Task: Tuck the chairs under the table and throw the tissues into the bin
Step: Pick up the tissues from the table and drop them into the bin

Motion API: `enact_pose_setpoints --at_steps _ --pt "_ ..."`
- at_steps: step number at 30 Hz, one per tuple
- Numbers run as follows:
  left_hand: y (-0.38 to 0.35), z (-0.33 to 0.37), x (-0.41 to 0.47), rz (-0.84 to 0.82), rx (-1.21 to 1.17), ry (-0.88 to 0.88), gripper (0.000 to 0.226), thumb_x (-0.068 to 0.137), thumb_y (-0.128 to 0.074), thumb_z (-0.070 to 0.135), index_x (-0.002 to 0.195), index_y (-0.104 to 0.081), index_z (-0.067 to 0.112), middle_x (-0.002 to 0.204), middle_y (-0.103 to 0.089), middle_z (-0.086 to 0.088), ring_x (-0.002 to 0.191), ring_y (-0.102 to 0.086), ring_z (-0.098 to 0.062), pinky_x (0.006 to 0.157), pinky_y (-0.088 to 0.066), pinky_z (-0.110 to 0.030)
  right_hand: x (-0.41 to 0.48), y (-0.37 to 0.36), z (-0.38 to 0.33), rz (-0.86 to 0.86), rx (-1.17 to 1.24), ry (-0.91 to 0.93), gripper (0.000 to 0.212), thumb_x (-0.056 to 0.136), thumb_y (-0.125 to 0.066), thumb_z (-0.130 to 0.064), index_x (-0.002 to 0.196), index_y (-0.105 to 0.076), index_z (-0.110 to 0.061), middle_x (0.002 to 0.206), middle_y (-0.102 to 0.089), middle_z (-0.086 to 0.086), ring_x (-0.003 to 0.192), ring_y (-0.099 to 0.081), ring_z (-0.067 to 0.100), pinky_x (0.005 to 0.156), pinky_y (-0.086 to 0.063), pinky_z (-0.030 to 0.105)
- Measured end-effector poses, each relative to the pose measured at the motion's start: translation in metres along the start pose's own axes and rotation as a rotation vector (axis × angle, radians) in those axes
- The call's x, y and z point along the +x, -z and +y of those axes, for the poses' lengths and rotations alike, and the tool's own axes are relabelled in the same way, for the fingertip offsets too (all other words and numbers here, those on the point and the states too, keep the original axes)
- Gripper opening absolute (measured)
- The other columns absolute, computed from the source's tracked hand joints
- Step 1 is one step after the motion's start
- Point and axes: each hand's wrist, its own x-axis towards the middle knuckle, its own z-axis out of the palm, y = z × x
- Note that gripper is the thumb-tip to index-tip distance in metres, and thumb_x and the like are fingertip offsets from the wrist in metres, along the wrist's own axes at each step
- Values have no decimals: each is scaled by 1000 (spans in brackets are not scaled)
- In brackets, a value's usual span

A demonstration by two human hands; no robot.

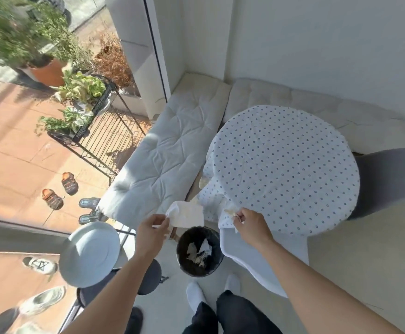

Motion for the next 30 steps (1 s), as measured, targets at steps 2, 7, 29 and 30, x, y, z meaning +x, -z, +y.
enact_pose_setpoints --at_steps 2,7,29,30 --pt "7 -18 -4 20 -10 29 6 96 -75 31 95 -78 27 86 -80 5 70 -79 -21 77 -67 -51 -2 -17 -1 -46 -6 -14 18 99 -57 -31 93 -66 -16 91 -71 0 87 -65 23 74 -54 37" --pt "11 -59 -7 31 -19 101 7 98 -73 28 96 -78 23 89 -79 3 71 -78 -15 77 -67 -46 1 -57 -4 -143 -8 -39 13 98 -57 -29 93 -64 -20 88 -66 -6 87 -63 19 72 -48 32" --pt "-93 -235 66 -12 13 417 11 99 -69 28 102 -76 20 91 -77 4 76 -78 -16 80 -66 -40 89 -255 77 -299 -21 -216 16 98 -55 -27 99 -68 -17 88 -68 -5 84 -65 16 69 -53 32" --pt "-99 -242 70 -18 26 419 11 99 -69 28 103 -76 20 90 -77 5 75 -78 -16 80 -67 -41 92 -264 82 -298 -26 -223 17 98 -55 -26 97 -68 -16 86 -68 -4 82 -65 17 69 -54 34"
